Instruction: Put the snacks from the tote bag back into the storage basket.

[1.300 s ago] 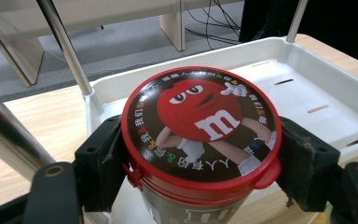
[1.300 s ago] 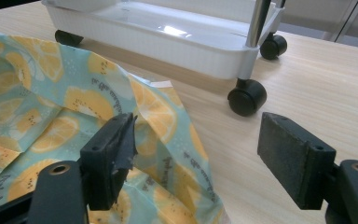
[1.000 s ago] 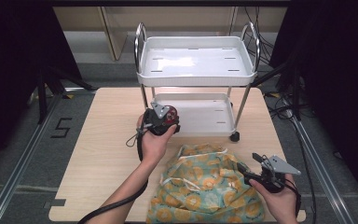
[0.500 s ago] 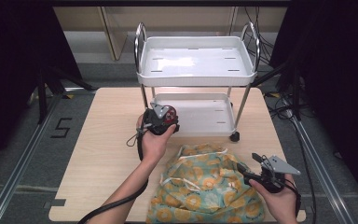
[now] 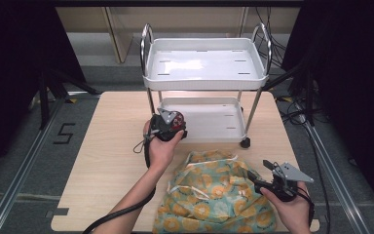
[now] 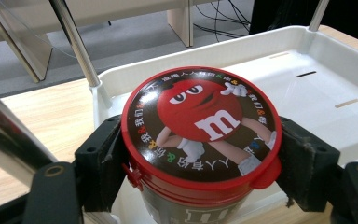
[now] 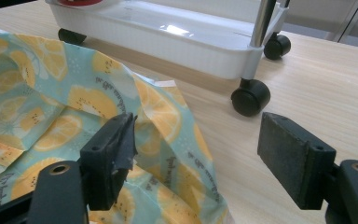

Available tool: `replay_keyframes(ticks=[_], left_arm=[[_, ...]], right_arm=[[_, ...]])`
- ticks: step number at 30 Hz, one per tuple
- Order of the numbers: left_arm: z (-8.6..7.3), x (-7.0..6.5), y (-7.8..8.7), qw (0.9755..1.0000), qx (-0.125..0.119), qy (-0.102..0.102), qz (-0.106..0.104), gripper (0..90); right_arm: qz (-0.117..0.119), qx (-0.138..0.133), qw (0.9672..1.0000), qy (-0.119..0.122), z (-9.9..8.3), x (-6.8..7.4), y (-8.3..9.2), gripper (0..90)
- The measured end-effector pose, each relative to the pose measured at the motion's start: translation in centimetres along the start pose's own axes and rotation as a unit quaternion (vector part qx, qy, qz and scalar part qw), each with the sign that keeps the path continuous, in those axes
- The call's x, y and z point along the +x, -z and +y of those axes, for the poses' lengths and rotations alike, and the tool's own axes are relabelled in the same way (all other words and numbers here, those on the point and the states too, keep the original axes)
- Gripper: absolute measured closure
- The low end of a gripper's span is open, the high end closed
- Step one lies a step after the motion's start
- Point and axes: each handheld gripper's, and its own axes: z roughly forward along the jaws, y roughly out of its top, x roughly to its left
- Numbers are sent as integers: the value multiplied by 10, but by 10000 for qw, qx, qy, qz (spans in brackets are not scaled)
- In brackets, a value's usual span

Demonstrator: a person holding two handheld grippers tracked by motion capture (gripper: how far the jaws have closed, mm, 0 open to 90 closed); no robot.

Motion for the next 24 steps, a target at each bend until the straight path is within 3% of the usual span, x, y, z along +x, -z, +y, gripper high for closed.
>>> replay_keyframes(ticks=[5,8,12,14,19,23,24], left_arm=[[0,-1,-1,10000,6,3,11,254],[0,-1,-2,10000,-14,-13,21,254],[1,0,-4,9999,-30,-96,68,254],[1,0,-5,9999,-44,-81,48,254],[2,-2,-6,9999,-39,-61,75,254],[1,-2,-8,9999,-32,-62,81,254],[1,0,-9,9998,23,-147,137,254]], right_arm=[[20,-2,9998,-222,0,3,0,285],[-6,-48,9999,-102,0,1,-1,285],[13,-55,9999,-147,0,2,0,285],[14,-9,10000,-85,0,1,0,285],[25,-9,9998,-203,0,3,0,285],[8,-52,9999,-124,0,2,-1,285],[11,-26,9999,-104,0,1,0,285]])
